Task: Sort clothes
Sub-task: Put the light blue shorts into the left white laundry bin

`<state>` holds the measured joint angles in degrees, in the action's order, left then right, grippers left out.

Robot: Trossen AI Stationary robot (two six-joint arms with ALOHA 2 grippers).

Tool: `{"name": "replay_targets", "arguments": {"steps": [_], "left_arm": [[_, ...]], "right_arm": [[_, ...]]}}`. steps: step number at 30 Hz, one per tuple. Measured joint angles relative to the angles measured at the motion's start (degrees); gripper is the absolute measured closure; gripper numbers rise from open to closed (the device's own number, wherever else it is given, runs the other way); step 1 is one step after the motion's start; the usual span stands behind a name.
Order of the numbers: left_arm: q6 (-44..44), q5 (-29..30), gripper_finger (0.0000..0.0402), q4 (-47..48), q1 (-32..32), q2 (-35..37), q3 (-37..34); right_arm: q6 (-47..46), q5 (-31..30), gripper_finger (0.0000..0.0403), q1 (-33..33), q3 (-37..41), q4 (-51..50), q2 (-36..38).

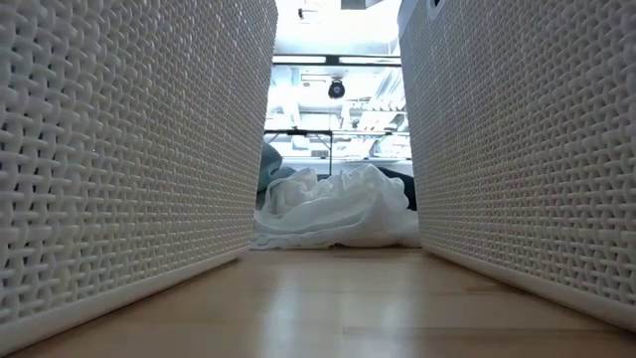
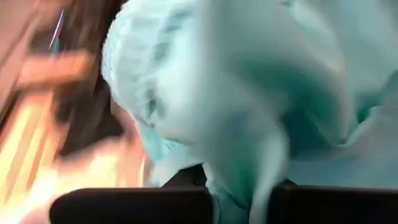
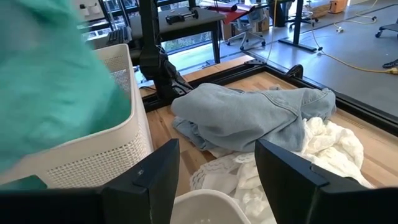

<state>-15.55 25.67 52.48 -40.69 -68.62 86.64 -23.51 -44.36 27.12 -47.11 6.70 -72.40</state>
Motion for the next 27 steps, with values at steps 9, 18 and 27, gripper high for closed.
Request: {"name": "replay_targets", "arguments": {"steps": [9, 18, 27], "left_arm": [[-42.0, -16.9, 0.0401, 13.6, -7.4, 0.0, -14.8], [-53.2, -28.9, 0.0401, -8.5, -9.3, 0.0, -38.9], [-57.9, -34.4, 0.0401, -17.0, -7.0, 0.0, -51.5]], "right_arm": [[0.6, 0.0, 0.0204, 0.4, 0.0, 0.0, 0.0], [1.5, 0.0, 0.0204, 0.3, 0.0, 0.0, 0.0], [1.5, 0.0, 0.0204, 0.3, 0.0, 0.0, 0.0]]}}
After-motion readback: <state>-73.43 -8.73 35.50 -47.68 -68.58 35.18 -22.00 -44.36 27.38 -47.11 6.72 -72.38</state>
